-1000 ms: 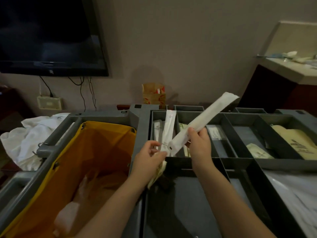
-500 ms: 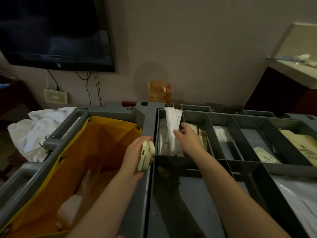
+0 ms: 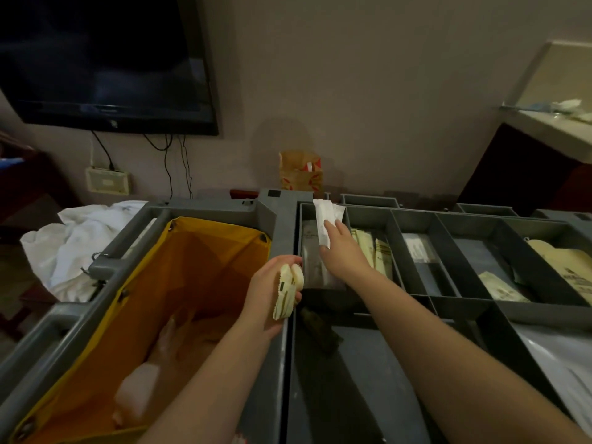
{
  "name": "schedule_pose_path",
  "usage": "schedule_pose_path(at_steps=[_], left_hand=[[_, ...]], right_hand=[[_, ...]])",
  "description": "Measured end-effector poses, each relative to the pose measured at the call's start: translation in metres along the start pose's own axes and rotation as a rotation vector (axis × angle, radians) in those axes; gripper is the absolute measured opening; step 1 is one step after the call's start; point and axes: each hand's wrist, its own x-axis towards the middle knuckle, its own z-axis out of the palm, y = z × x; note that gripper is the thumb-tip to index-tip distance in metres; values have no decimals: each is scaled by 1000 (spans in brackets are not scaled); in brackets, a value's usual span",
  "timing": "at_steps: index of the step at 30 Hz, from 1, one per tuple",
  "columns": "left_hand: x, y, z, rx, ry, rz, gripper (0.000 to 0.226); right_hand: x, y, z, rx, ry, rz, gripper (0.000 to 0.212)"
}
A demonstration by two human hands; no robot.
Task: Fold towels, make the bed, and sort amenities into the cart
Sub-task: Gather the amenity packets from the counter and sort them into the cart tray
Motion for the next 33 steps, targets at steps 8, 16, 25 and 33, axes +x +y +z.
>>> schedule_pose_path(at_steps=[8, 16, 25, 33], left_hand=[[4, 2, -5, -76, 22, 23, 15], [4, -4, 5, -2, 22, 43, 18], [-13, -22, 28, 101, 0, 147, 25], [-41, -34, 80, 18, -183, 101, 30]], right_hand=[[11, -19, 12, -166, -193, 163, 48], [-78, -17, -21, 662, 69, -33, 15], [-152, -25, -8, 773, 12, -168, 37], [-156, 40, -61, 1062, 127, -85, 20]])
